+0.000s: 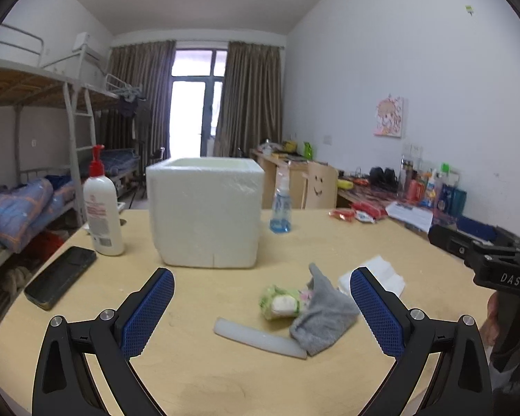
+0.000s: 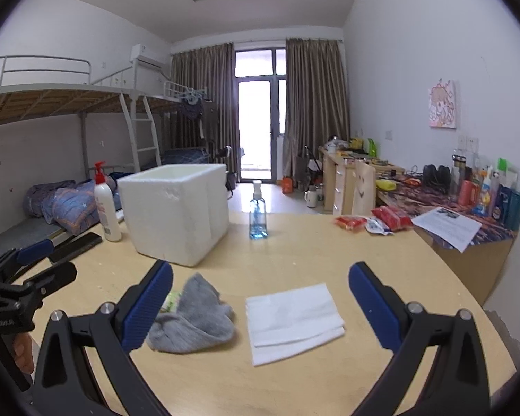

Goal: Organize soft objects
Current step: 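Move both tools back toward the grey sock and tissue on the table, then grasp the grey sock with the left tool while the right tool grasps the white tissue, then lift the sock and tissue and carry both over the white foam box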

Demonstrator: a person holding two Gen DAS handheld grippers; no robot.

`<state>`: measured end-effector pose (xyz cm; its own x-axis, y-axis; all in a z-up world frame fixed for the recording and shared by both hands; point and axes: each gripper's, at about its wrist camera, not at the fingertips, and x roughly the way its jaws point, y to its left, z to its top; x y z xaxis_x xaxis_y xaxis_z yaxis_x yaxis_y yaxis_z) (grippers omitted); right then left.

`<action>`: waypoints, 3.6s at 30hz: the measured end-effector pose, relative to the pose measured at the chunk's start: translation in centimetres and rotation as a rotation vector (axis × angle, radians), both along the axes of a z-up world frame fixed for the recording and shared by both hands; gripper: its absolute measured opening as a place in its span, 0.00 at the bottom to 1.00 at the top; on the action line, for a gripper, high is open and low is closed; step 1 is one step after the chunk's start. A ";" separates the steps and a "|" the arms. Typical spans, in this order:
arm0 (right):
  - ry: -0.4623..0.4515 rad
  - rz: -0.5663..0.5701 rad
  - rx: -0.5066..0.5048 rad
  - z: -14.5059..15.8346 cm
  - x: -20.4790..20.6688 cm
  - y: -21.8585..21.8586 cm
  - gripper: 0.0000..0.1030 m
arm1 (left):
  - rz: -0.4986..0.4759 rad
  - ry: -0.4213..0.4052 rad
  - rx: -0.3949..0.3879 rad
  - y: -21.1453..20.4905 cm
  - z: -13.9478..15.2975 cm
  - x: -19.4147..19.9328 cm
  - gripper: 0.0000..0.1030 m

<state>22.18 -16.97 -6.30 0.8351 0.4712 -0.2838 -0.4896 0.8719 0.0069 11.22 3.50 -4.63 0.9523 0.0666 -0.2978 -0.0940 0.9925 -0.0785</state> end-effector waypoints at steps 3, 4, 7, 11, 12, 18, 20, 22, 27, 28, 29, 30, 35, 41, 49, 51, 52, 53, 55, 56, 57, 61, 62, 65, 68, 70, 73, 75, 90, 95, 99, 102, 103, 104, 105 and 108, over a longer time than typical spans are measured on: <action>0.012 -0.003 -0.018 -0.4 0.1 -0.1 1.00 | 0.003 0.020 0.020 -0.7 -0.7 0.3 0.99; 0.014 -0.001 -0.022 -0.5 0.1 -0.1 0.99 | -0.001 0.027 0.023 -0.9 -0.9 0.4 0.99; 0.029 -0.010 -0.034 -1.3 0.5 -0.3 0.99 | -0.037 0.046 0.020 -1.5 -1.4 0.9 0.99; 0.069 -0.029 -0.037 -1.9 1.3 -0.6 0.99 | -0.094 0.083 0.011 -2.5 -2.0 2.0 0.99; 0.073 -0.033 -0.036 -2.0 1.5 -0.7 0.99 | -0.107 0.089 0.010 -2.8 -2.1 2.3 0.99; 0.111 -0.059 -0.058 -2.7 2.7 -1.4 1.00 | -0.150 0.137 0.012 -4.4 -3.2 4.1 0.99; 0.128 -0.067 -0.062 -3.1 3.3 -1.7 1.00 | -0.164 0.160 0.013 -4.9 -3.5 4.8 0.99; 0.152 -0.071 -0.071 -3.5 3.8 -2.0 1.00 | -0.166 0.177 0.019 -5.3 -3.9 5.2 0.98; 0.203 -0.092 -0.091 -4.6 5.1 -2.3 0.99 | -0.209 0.239 0.017 -6.3 -4.8 6.6 0.94; 0.208 -0.090 -0.087 -4.7 5.3 -2.5 0.99 | -0.212 0.253 0.017 -6.5 -5.1 6.9 0.92; 0.213 -0.087 -0.083 -4.8 5.4 -2.6 0.99 | -0.214 0.264 0.016 -6.5 -5.2 7.1 0.91; 0.215 -0.083 -0.078 -4.8 5.5 -2.7 1.00 | -0.217 0.279 0.013 -6.7 -5.5 7.5 0.89; 0.220 -0.067 -0.076 -5.1 6.0 -2.9 0.99 | -0.217 0.325 0.030 -7.1 -6.3 8.7 0.76; 0.235 -0.053 -0.064 -5.3 7.0 -2.7 1.00 | -0.250 0.417 0.035 -7.6 -7.3 10.2 0.47; 0.259 -0.018 -0.080 -5.8 8.0 -2.1 1.00 | -0.239 0.471 0.062 -7.8 -7.9 11.3 0.37; 0.270 -0.015 -0.084 -6.0 8.2 -2.0 1.00 | -0.236 0.475 0.071 -7.8 -8.0 11.5 0.34; 0.284 -0.012 -0.088 -6.1 8.4 -2.0 1.00 | -0.232 0.476 0.074 -7.8 -8.0 11.6 0.31; 0.302 -0.008 -0.093 -6.2 8.7 -1.9 1.00 | -0.229 0.478 0.078 -7.8 -8.0 11.6 0.29; 0.326 -0.017 -0.119 -6.5 8.9 -1.6 0.99 | -0.220 0.480 0.092 -7.7 -8.0 11.8 0.22; 0.337 -0.020 -0.142 -6.6 9.1 -1.3 0.99 | -0.217 0.481 0.097 -7.7 -8.0 11.9 0.20; 0.342 -0.013 -0.154 -6.7 9.1 -1.1 0.99 | -0.216 0.481 0.102 -7.7 -8.0 11.9 0.16; 0.350 0.008 -0.217 -7.0 9.2 0.2 0.99 | -0.222 0.477 0.084 -7.1 -8.0 12.0 0.11; 0.354 0.012 -0.231 -7.1 9.3 0.5 0.99 | -0.227 0.475 0.080 -7.1 -7.9 12.0 0.10; 0.361 0.017 -0.257 -7.3 9.5 1.2 0.99 | -0.262 0.465 0.060 -7.0 -7.9 11.8 0.10; 0.376 0.023 -0.280 -7.5 9.8 1.7 0.99 | -0.273 0.457 0.053 -6.9 -7.8 11.6 0.10; 0.388 0.024 -0.295 -7.6 10.0 1.8 0.99 | -0.275 0.446 0.049 -6.8 -7.7 11.6 0.09; 0.415 0.015 -0.322 -8.2 10.2 2.0 0.86 | -0.288 0.426 0.045 -6.8 -7.5 11.3 0.09; 0.434 0.007 -0.333 -8.5 10.3 2.1 0.78 | -0.300 0.414 0.041 -6.7 -7.3 10.9 0.09; 0.473 0.043 -0.258 -8.0 9.8 1.0 0.15 | -0.313 0.361 0.005 -5.5 -5.9 9.4 0.09; 0.432 0.022 -0.188 -6.4 8.9 -0.5 0.15 | -0.304 0.328 -0.003 -5.2 -5.1 8.8 0.09; 0.396 0.014 -0.160 -5.0 7.8 -1.2 0.15 | -0.308 0.290 0.006 -5.4 -4.1 8.0 0.09; 0.370 0.012 -0.148 -4.3 7.0 -1.4 0.15 | -0.305 0.270 0.009 -5.2 -3.4 7.5 0.09; 0.361 0.014 -0.145 -4.1 6.8 -1.5 0.15 | -0.303 0.262 0.010 -5.2 -3.1 7.2 0.09; 0.349 0.014 -0.139 -3.8 6.4 -1.6 0.15 | -0.302 0.257 0.011 -5.2 -3.0 6.9 0.09; 0.343 0.015 -0.135 -3.6 6.2 -1.7 0.15 | -0.301 0.251 0.012 -5.1 -2.8 6.6 0.09; 0.320 0.015 -0.116 -3.0 5.4 -1.9 0.15 | -0.300 0.233 0.015 -5.1 -2.2 6.2 0.09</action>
<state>27.58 -18.88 -9.30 0.6881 0.4321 -0.5829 -0.4917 0.8684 0.0633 17.44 -1.59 -6.85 0.8370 -0.1988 -0.5098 0.1872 0.9795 -0.0746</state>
